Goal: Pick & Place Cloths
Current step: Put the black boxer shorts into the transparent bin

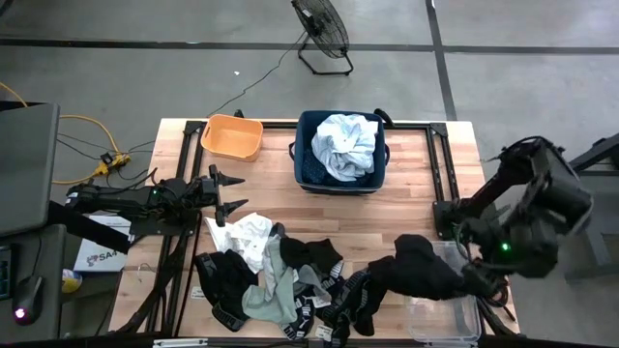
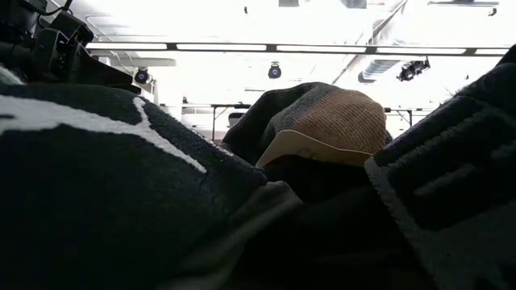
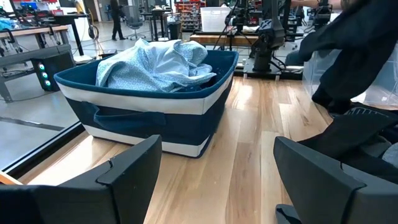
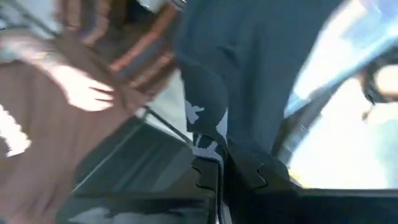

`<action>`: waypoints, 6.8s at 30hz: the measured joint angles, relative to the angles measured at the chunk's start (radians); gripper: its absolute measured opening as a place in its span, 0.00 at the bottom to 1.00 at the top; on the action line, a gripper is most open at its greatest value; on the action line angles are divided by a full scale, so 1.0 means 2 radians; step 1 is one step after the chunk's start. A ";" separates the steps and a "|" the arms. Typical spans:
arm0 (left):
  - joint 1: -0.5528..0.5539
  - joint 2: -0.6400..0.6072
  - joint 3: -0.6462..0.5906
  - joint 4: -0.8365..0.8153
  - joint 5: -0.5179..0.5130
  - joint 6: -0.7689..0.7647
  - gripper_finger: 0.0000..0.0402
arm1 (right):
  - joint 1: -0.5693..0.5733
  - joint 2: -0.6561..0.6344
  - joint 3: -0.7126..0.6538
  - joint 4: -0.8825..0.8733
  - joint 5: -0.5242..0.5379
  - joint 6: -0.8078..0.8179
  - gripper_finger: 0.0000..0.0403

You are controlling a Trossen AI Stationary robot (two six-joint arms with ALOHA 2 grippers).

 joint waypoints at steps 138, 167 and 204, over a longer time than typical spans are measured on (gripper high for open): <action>0.000 0.000 0.000 0.000 0.000 0.000 0.76 | -0.236 -0.149 -0.451 0.147 -0.015 -0.507 0.01; 0.000 0.000 0.000 0.000 0.000 0.000 0.76 | -0.065 -0.147 -0.451 0.308 -0.076 -0.222 0.01; 0.000 0.000 0.000 0.000 0.000 0.000 0.76 | -0.096 -0.039 -0.451 0.303 -0.078 -0.182 0.60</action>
